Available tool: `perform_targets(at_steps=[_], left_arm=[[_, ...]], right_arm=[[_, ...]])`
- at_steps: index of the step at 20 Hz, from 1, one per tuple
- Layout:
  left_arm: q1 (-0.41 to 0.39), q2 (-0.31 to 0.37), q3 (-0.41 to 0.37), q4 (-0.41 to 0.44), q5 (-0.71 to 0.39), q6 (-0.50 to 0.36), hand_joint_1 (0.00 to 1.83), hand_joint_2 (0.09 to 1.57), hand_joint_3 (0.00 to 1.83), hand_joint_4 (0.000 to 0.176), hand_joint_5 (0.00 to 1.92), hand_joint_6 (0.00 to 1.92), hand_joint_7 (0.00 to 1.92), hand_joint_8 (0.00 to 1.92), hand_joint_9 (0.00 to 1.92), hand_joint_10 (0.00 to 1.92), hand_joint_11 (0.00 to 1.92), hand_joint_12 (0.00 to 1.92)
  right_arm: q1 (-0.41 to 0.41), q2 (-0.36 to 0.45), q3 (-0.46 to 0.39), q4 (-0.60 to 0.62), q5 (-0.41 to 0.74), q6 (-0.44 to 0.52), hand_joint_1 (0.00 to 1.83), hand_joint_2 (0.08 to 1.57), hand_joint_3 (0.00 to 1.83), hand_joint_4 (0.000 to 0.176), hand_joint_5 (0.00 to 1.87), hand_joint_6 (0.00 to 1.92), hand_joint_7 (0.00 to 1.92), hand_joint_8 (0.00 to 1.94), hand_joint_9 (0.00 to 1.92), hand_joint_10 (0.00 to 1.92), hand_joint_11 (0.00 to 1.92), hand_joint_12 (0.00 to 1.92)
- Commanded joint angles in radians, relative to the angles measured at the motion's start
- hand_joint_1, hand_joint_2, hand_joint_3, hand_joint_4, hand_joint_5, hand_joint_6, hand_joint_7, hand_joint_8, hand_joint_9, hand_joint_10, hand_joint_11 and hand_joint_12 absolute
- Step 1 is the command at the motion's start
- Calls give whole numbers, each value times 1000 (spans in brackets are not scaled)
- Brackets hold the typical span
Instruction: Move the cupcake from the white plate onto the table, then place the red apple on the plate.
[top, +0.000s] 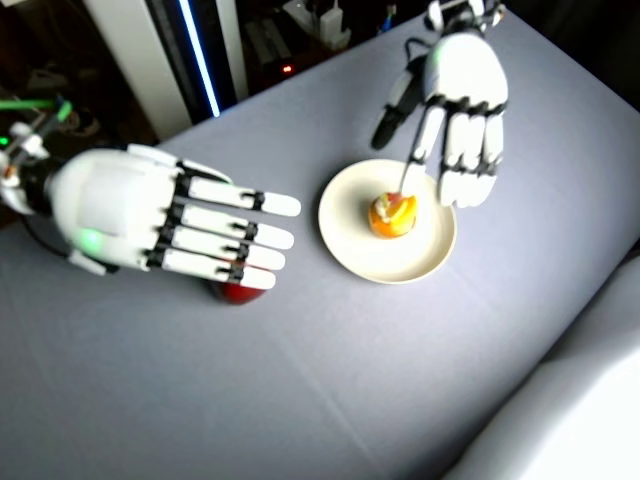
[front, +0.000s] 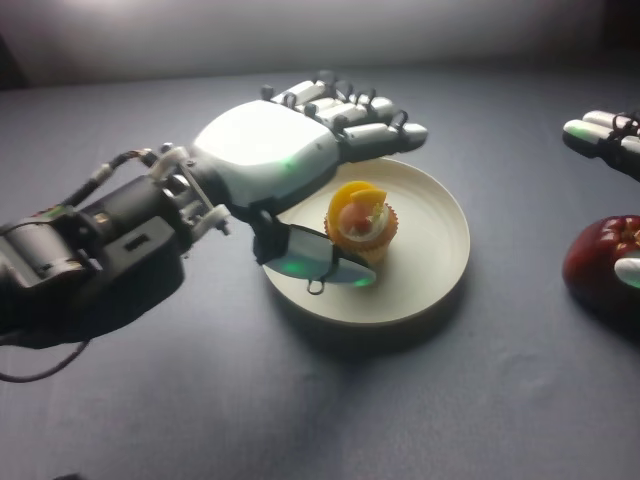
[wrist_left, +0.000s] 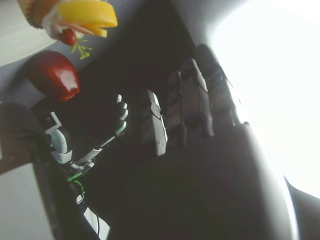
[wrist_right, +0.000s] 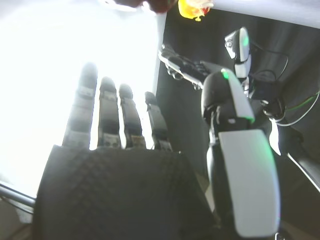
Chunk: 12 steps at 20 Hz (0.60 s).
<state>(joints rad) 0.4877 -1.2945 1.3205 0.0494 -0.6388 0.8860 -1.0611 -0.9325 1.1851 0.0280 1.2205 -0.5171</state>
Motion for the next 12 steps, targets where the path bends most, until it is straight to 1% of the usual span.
perform_targets(at_steps=[1, 2, 3, 4, 5, 6, 7, 8, 10, 11, 12], left_arm=[[-11, -16, 20, -3, -69, -1, 725, 867, 0, 162, 278, 0, 275, 0, 314, 1, 35, 932], [-17, -45, 46, -3, -39, 4, 741, 868, 0, 153, 298, 2, 291, 1, 298, 0, 6, 991], [-22, -56, 54, -3, -25, 15, 753, 872, 0, 149, 299, 0, 309, 1, 317, 3, 0, 1037], [-26, -61, 57, -8, -10, 38, 783, 902, 2, 151, 284, 1, 313, 0, 343, 5, 0, 1133], [-33, -67, 57, -21, 15, 92, 807, 922, 3, 162, 301, 2, 347, 4, 394, 14, 0, 1201], [-36, -69, 56, -26, 28, 118, 851, 925, 1, 150, 331, 11, 369, 9, 420, 19, 3, 1221], [-36, -71, 57, -31, 39, 135, 890, 921, 0, 113, 391, 8, 422, 8, 460, 18, 37, 1201], [-37, -73, 57, -42, 50, 160, 931, 919, 0, 75, 467, 8, 494, 8, 539, 26, 111, 1204], [-40, -80, 61, -67, 69, 210, 944, 986, 2, 64, 529, 3, 540, 4, 577, 15, 171, 1166], [-42, -85, 66, -70, 78, 218, 987, 1009, 2, 55, 580, 5, 598, 14, 633, 28, 262, 1159], [-43, -92, 73, -71, 87, 223, 1038, 1013, 1, 45, 641, 7, 656, 21, 674, 36, 312, 1134]], right_arm=[[15, 1, 10, 28, 120, 8, 560, 1355, 4, 76, 0, 0, 65, 4, 149, 6, 0, 550], [15, 1, 11, 28, 120, 8, 574, 1358, 2, 74, 0, 0, 74, 4, 156, 6, 0, 539], [15, 1, 12, 27, 120, 8, 560, 1356, 1, 77, 0, 0, 73, 2, 156, 4, 0, 526], [15, 1, 13, 25, 120, 8, 592, 1362, 1, 71, 0, 0, 94, 7, 177, 9, 7, 536], [16, 0, 14, 23, 120, 9, 600, 1363, 1, 81, 0, 0, 104, 9, 183, 10, 3, 536], [16, -2, 14, 23, 120, 9, 602, 1362, 1, 77, 0, 0, 113, 12, 188, 11, 15, 542], [16, -3, 15, 23, 120, 9, 603, 1366, 2, 82, 0, 0, 111, 10, 184, 9, 13, 540], [16, -4, 15, 22, 120, 9, 615, 1367, 1, 76, 0, 0, 120, 9, 191, 8, 18, 542], [16, -4, 16, 22, 120, 10, 644, 1371, 0, 64, 10, 4, 131, 9, 206, 10, 32, 543], [16, -4, 16, 21, 119, 11, 646, 1367, 0, 58, 26, 10, 137, 10, 209, 11, 28, 540], [16, -4, 16, 21, 119, 14, 642, 1360, 0, 49, 33, 12, 136, 9, 211, 11, 30, 539]])
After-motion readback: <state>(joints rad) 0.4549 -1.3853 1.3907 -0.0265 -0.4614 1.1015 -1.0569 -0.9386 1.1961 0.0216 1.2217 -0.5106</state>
